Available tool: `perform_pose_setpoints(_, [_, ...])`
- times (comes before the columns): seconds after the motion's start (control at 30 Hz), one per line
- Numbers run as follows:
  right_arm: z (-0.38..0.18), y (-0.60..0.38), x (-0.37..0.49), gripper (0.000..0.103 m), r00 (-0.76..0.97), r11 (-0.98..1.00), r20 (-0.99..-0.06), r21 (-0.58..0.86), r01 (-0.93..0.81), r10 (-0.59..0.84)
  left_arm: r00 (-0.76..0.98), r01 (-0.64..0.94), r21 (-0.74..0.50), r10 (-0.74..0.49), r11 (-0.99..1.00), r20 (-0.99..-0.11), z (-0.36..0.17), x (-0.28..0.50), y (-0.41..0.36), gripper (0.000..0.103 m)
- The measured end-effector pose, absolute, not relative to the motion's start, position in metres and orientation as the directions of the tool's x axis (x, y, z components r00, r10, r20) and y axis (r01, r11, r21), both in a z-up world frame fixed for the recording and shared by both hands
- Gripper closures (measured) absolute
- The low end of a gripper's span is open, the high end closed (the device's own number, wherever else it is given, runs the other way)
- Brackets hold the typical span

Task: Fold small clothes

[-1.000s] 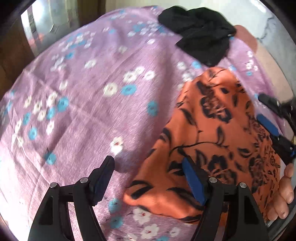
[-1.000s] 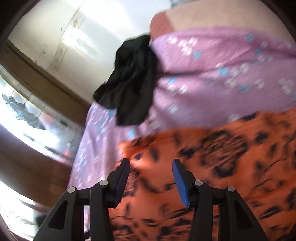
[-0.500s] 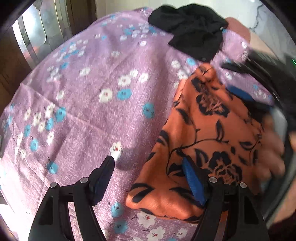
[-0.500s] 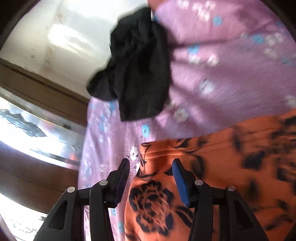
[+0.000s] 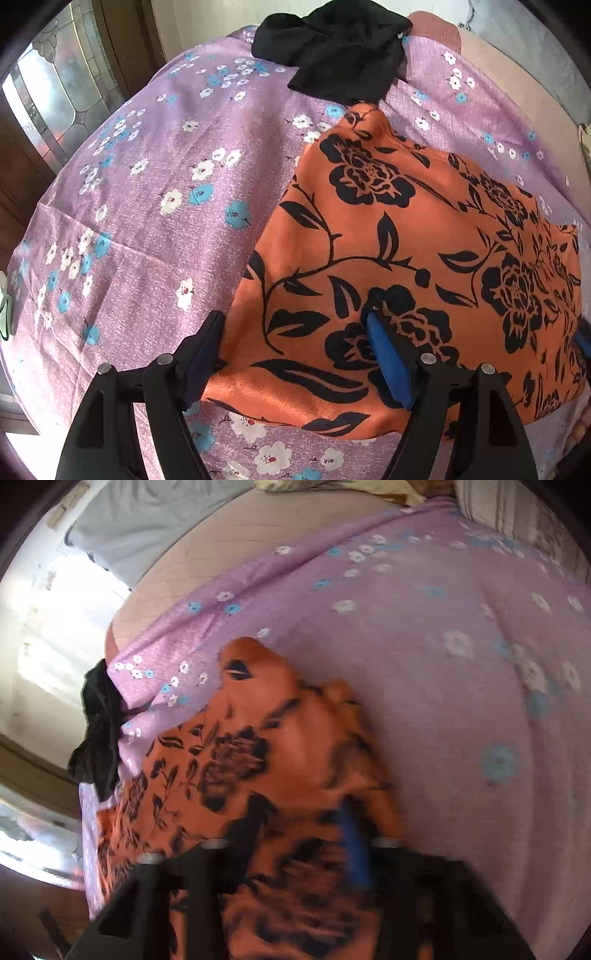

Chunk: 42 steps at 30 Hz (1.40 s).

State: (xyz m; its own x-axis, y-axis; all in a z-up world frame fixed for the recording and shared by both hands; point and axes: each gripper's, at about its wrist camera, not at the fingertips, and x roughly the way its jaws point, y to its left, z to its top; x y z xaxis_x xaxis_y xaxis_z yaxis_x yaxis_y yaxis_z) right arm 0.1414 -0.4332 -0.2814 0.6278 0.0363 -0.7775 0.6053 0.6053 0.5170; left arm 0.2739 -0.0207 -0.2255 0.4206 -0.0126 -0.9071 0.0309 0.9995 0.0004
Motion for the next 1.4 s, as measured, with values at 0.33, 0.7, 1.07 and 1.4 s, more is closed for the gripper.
perform_pose_setpoints(0.33, [-0.228, -0.432, 0.241, 0.07, 0.649, 0.735, -0.759, 0.411, 0.539, -0.051, 0.491, 0.038, -0.061, -0.072, 0.997, -0.868, -0.209, 0.273, -0.031, 0.025])
perform_pose_setpoints(0.7, [-0.281, -0.469, 0.272, 0.093, 0.429, 0.702, -0.869, 0.145, 0.698, -0.247, 0.499, 0.08, 0.016, -0.026, 0.997, -0.866, -0.216, 0.281, -0.052, 0.024])
perform_pose_setpoints(1.07, [-0.25, -0.418, 0.175, 0.087, 0.565, 0.775, -0.822, 0.306, 0.553, -0.079, 0.513, 0.149, 0.05, -0.034, 0.988, -0.858, -0.212, 0.269, -0.062, 0.023])
perform_pose_setpoints(1.4, [-0.253, -0.388, 0.156, 0.086, 0.547, 0.814, -0.835, 0.277, 0.511, -0.059, 0.489, 0.192, 0.099, -0.007, 0.976, -0.872, -0.222, 0.266, -0.071, 0.016])
